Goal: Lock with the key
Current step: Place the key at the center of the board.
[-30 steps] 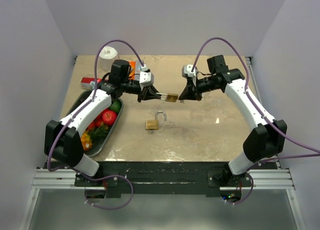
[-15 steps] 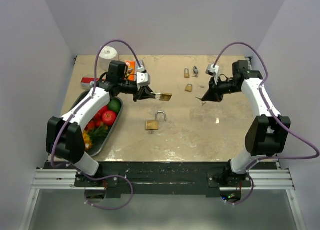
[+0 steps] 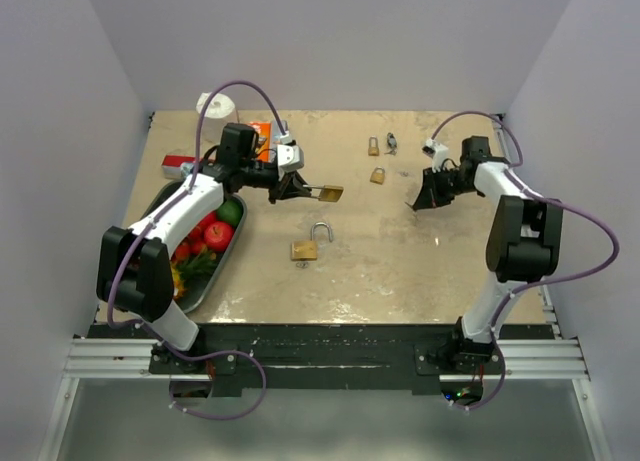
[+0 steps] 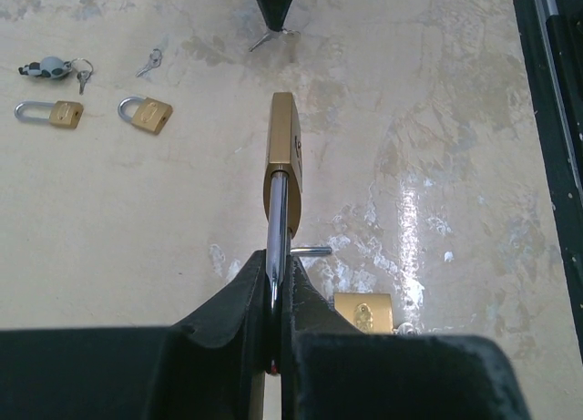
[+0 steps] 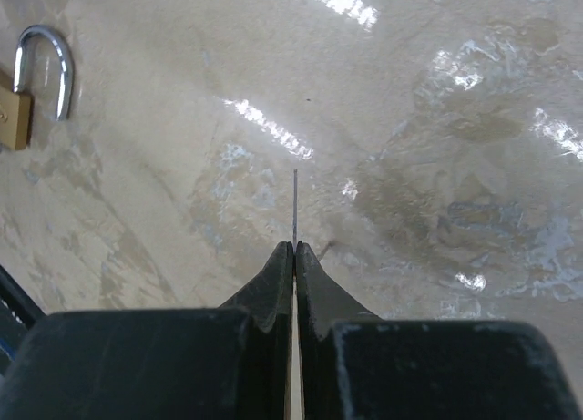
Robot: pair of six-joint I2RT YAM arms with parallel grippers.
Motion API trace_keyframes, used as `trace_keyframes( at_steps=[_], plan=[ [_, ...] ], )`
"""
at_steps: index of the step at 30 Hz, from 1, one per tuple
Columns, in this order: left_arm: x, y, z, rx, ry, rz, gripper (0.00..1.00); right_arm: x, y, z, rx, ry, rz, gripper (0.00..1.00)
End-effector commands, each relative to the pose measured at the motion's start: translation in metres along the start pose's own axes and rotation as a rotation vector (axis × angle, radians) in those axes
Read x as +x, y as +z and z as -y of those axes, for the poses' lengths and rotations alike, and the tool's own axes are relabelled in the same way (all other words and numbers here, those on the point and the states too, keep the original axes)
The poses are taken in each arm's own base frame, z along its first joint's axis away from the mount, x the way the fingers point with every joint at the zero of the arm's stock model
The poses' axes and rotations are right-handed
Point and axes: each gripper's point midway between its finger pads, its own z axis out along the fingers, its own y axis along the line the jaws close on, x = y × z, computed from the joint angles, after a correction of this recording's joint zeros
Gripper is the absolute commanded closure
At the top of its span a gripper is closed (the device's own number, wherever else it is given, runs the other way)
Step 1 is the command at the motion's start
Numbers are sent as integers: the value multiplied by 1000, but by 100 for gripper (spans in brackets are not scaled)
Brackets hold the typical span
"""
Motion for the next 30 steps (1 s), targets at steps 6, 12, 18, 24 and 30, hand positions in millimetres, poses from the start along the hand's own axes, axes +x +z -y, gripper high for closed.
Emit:
trace_keyframes(
  at_steps=[6, 12, 18, 24, 30],
  plan=[
    [-25, -2, -5, -15, 72, 78, 100, -5, 27, 33, 86, 117, 4, 100],
    [-18, 6, -1, 1, 36, 59, 100, -13, 25, 36, 106, 113, 30, 65],
    [-10, 28, 8, 52, -178, -9, 100, -57, -10, -1, 40, -87, 190, 21],
    [-29, 42, -5, 66, -461, 13, 100, -86, -37, -62, -21, -369, 273, 20],
    [-32, 54, -1, 141, -718, -4, 100, -101, -45, -162, 60, -884, 407, 7]
  ],
)
